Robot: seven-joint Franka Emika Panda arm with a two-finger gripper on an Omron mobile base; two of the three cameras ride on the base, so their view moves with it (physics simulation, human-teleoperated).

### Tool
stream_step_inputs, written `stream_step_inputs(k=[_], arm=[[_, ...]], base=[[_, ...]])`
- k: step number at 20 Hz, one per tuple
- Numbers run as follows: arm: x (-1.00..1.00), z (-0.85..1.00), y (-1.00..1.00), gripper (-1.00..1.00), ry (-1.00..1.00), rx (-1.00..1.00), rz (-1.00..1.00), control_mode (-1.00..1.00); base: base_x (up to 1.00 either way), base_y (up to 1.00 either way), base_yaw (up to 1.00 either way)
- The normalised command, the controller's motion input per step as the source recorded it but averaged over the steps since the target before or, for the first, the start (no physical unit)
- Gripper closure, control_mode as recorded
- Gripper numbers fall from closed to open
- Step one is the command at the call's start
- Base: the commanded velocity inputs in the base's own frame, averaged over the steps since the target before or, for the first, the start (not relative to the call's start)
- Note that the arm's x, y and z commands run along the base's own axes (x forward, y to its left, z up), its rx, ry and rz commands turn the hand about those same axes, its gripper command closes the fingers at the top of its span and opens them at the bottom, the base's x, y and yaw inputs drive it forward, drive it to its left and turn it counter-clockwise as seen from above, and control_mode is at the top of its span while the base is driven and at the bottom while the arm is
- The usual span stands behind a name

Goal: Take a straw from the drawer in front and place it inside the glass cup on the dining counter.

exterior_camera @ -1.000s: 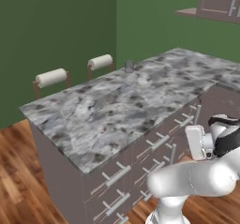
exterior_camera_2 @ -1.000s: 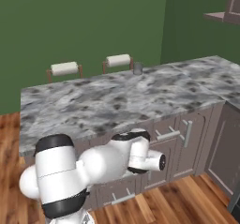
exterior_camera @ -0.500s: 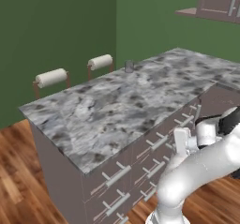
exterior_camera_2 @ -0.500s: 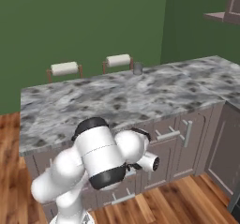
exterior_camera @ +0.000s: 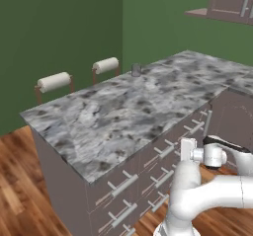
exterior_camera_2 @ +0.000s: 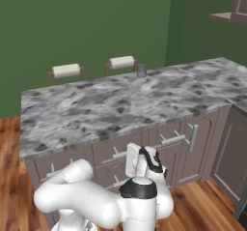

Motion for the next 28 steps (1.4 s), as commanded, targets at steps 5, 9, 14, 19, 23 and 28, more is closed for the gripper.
stream_step_inputs(k=[5, 9, 14, 19, 23, 28], arm=[[0.49, -0.44, 0.00, -1.00, -0.01, 0.04, 0.00, -1.00], [0.49, -0.43, 0.00, -1.00, 0.00, 0.02, 0.00, -1.00], [0.62, -0.40, 0.00, -1.00, 0.00, 0.00, 0.00, -1.00], [0.65, -0.38, 0.00, -1.00, 0.00, 0.00, 0.00, -1.00], [0.43, -0.30, 0.07, 1.00, 0.00, 0.00, -0.01, -1.00], [0.16, -0.18, 0.20, 1.00, 0.01, 0.00, -0.06, -1.00]], base=[[0.00, 0.00, 0.00], [0.00, 0.00, 0.00], [0.00, 0.00, 0.00], [0.00, 0.00, 0.00], [0.00, 0.00, 0.00], [0.00, 0.00, 0.00]])
